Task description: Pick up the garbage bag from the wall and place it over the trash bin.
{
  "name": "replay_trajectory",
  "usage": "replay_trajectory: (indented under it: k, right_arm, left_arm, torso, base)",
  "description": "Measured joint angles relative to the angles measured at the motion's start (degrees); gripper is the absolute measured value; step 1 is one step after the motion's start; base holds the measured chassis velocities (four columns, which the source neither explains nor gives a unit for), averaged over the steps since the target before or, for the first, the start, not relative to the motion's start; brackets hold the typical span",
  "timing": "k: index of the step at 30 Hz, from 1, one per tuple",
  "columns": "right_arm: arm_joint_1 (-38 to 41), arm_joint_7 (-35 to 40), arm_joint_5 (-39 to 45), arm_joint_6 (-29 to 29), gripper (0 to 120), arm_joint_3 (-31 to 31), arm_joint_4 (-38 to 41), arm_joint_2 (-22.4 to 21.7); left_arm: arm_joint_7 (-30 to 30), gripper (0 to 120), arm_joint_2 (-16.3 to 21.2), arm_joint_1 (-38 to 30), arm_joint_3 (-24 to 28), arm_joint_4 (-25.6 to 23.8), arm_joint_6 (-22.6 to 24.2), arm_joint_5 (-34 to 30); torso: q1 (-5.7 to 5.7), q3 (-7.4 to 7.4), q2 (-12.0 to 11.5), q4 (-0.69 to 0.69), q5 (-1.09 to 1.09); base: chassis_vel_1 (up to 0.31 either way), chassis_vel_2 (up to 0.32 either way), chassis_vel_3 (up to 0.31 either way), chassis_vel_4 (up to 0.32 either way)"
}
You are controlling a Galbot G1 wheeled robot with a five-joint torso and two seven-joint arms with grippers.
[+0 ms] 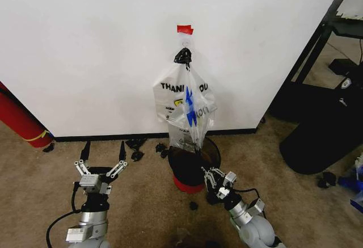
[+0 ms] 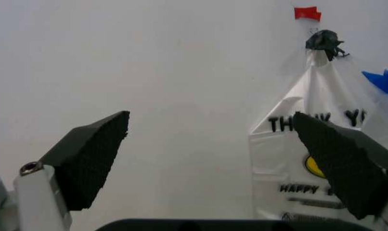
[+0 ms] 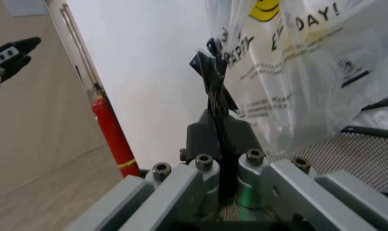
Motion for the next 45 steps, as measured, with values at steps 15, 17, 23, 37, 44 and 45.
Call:
replay_trajectory:
  k: [15, 17, 23, 37, 44, 45]
  right_arm:
    - [-1.1, -1.4, -2.2, 2.4, 0, 0.0, -2.8, 0.8]
    - [-1.1, -1.6, -2.5, 2.6, 0, 0.0, -3.1, 0.9]
    - [-1.2, -1.8, -2.8, 2.8, 0, -0.1, -3.1, 1.2]
    - [8.5, 0.8, 2.3, 2.4, 0, 0.5, -2.1, 3.5]
    - [10.5, 0.9, 3.4, 2.2, 0, 1.1, -2.2, 4.1]
    - [10.4, 0.7, 3.4, 2.2, 0, 1.1, -2.2, 4.1]
  left_arm:
    - [0.0, 100, 0.5, -0.1, 0.0, 0.2, 0.0, -0.3]
    - [-0.1, 100, 0.7, -0.1, -0.1, 0.2, 0.0, -0.5]
    - [-0.1, 100, 1.0, 0.0, -0.2, 0.2, 0.0, -0.9]
    - [0.1, 100, 1.0, -0.1, 0.6, 0.2, 0.0, 0.8]
    - [0.9, 100, 3.9, -2.6, 1.8, -1.4, 2.5, 0.8]
    - [1.2, 100, 4.9, -3.2, 2.1, -1.8, 3.1, 0.7]
  torso:
    - [0.00, 0.00, 0.0, 0.00, 0.00]
    - [0.00, 0.00, 0.0, 0.00, 0.00]
    - [0.00, 0.00, 0.0, 0.00, -0.01]
    - [0.00, 0.01, 0.0, 0.01, -0.01]
    - [0.00, 0.01, 0.0, 0.00, -0.01]
    - [0.00, 0.01, 0.0, 0.00, -0.01]
  base:
    - [0.000, 0.000, 0.000, 0.000]
    - [0.000, 0.000, 0.000, 0.000]
    - [0.000, 0.000, 0.000, 0.000]
    - [0.000, 0.000, 0.000, 0.000]
    - [0.000, 0.000, 0.000, 0.000]
    - [0.000, 0.000, 0.000, 0.000]
